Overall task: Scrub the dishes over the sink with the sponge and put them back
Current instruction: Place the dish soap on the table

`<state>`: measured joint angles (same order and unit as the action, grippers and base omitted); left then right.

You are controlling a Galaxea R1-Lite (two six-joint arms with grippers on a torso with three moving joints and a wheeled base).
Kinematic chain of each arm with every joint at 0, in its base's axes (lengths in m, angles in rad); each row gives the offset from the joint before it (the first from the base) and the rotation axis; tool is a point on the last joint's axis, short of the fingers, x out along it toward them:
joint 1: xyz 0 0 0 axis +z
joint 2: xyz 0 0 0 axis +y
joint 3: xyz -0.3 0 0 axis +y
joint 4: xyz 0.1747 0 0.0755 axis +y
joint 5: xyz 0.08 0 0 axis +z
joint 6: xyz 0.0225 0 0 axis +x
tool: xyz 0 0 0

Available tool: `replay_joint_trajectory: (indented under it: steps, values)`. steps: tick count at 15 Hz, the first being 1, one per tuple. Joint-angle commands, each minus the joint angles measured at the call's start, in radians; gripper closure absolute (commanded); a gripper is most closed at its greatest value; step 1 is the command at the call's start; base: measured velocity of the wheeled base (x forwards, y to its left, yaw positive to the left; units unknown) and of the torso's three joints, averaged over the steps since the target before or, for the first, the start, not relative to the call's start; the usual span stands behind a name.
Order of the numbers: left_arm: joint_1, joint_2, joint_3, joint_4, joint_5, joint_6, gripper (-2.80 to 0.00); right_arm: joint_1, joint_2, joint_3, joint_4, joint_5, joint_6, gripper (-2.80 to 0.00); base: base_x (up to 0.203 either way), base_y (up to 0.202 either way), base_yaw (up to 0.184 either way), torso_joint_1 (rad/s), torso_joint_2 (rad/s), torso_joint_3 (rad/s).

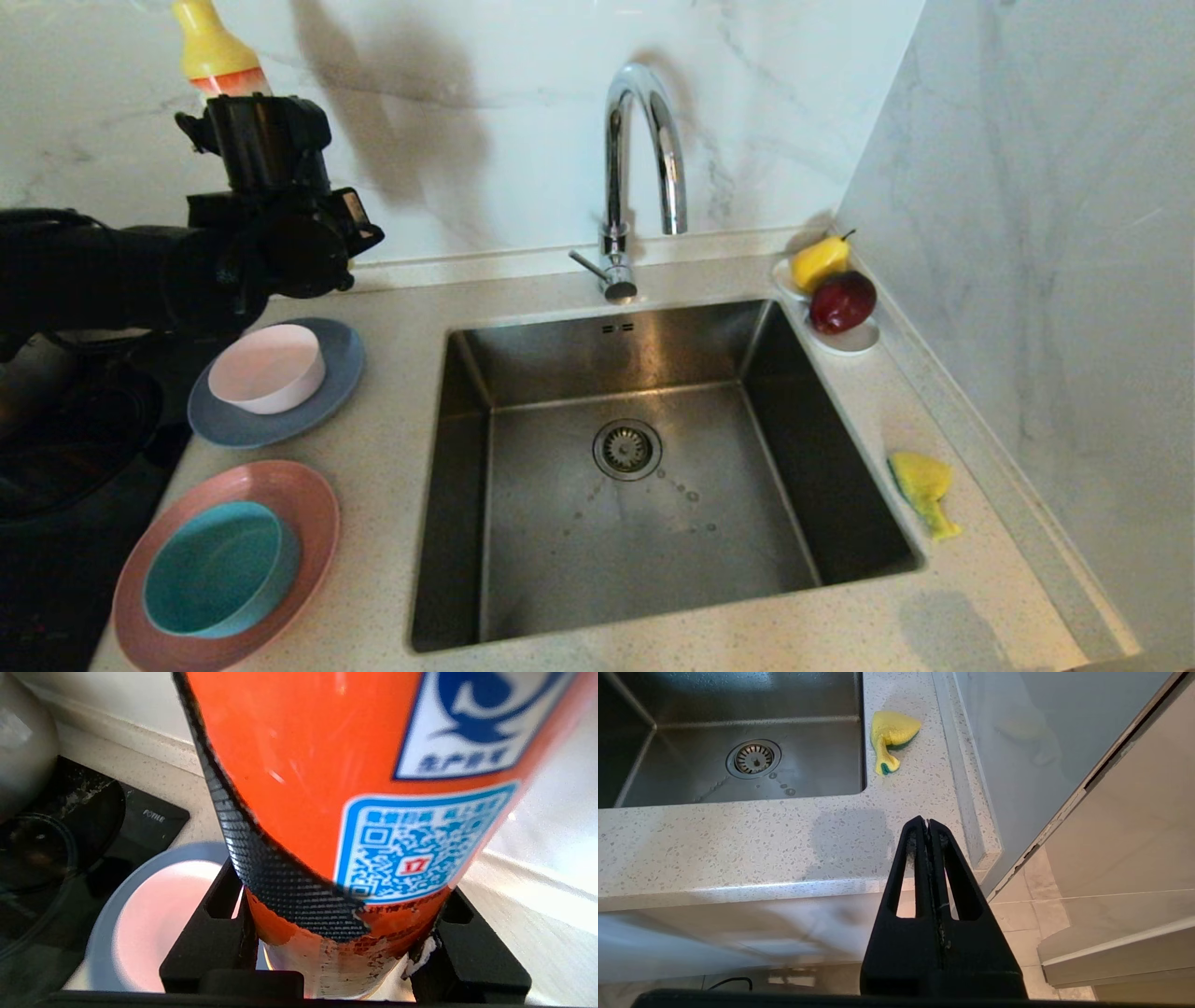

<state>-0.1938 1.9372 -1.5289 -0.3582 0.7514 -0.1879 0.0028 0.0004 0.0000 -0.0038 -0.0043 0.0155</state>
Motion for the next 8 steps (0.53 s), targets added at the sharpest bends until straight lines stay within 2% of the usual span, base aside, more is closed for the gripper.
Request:
replay_joint_trajectory:
  steps: [1, 8]
  values:
    - [0.037, 0.130, 0.004, -0.095, 0.009, 0.001, 0.00, 0.000, 0.000, 0.000, -0.001, 0.000, 0.000, 0.00, 0.000, 0.000, 0.000, 0.000, 0.00, 0.000]
    - [0.053, 0.319, -0.051, -0.240, 0.025, 0.004, 0.00, 0.000, 0.000, 0.000, 0.001, 0.000, 0.000, 0.00, 0.000, 0.000, 0.000, 0.000, 0.00, 0.000]
